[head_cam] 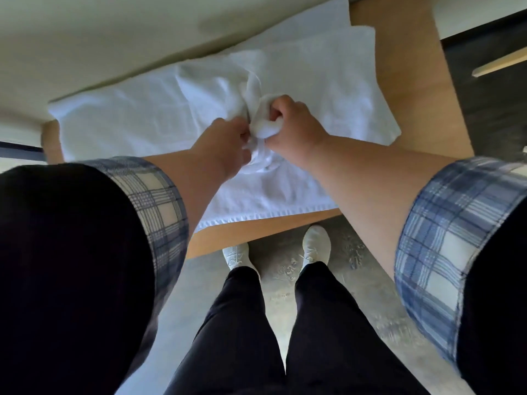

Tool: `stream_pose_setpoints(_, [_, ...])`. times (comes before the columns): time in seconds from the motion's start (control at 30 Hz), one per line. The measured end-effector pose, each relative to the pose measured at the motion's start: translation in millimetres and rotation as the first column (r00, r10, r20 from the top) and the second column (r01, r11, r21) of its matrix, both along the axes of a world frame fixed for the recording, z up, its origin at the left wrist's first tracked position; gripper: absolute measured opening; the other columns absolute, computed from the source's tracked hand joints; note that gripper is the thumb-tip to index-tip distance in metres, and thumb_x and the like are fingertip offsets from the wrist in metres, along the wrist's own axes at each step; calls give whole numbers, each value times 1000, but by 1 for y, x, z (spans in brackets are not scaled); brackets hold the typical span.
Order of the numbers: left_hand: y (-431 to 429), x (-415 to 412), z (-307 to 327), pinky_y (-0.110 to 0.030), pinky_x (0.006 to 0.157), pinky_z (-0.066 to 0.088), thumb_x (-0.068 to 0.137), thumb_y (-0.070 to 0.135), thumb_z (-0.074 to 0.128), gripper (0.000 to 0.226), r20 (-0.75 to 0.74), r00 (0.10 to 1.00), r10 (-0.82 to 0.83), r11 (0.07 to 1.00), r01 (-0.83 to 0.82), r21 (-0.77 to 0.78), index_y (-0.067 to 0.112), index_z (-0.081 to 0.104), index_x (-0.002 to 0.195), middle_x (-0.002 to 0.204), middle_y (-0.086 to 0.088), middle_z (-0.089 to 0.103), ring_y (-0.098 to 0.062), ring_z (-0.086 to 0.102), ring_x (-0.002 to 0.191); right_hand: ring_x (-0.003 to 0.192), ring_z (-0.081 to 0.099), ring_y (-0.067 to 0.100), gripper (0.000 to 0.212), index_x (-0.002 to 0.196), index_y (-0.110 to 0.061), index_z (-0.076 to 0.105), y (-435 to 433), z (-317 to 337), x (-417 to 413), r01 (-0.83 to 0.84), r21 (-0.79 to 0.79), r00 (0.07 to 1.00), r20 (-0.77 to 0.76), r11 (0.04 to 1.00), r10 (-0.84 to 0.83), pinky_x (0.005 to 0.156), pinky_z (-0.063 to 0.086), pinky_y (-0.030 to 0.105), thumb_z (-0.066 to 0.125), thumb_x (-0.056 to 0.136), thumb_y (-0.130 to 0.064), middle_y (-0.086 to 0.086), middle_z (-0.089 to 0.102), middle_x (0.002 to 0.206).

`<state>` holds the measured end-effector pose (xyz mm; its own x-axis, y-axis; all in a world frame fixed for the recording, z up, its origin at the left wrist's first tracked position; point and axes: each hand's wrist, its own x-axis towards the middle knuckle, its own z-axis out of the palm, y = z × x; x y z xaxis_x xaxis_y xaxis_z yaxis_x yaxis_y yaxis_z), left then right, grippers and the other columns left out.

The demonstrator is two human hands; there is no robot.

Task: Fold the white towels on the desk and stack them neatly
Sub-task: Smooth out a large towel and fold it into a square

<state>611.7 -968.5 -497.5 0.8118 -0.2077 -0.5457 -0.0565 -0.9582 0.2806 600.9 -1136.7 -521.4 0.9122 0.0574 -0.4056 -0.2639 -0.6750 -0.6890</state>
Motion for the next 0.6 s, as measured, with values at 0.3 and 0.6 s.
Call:
stream_pose_setpoints(0.3, [15, -69, 159, -36, 67, 37, 80, 23, 72, 32, 196, 979, 50, 998, -43, -37, 21, 52, 104, 96, -3, 41, -26, 48, 77, 63, 42, 11, 28, 79, -12, 47, -1, 153, -53, -163, 175, 948, 301, 971, 104, 53, 30, 25, 69, 69, 2, -5, 44, 75])
stream_pose_setpoints(0.6, [50, -120, 292, -33, 70, 32, 80, 24, 73, 35, 393, 853, 344, 938, -326, -114, 25, 51, 106, 98, 3, 39, -21, 42, 81, 63, 31, 10, 47, 66, -31, 29, 37, 293, -47, -489, 173, 800, 479, 855, 361, 53, 25, 23, 73, 64, -15, -9, 37, 69])
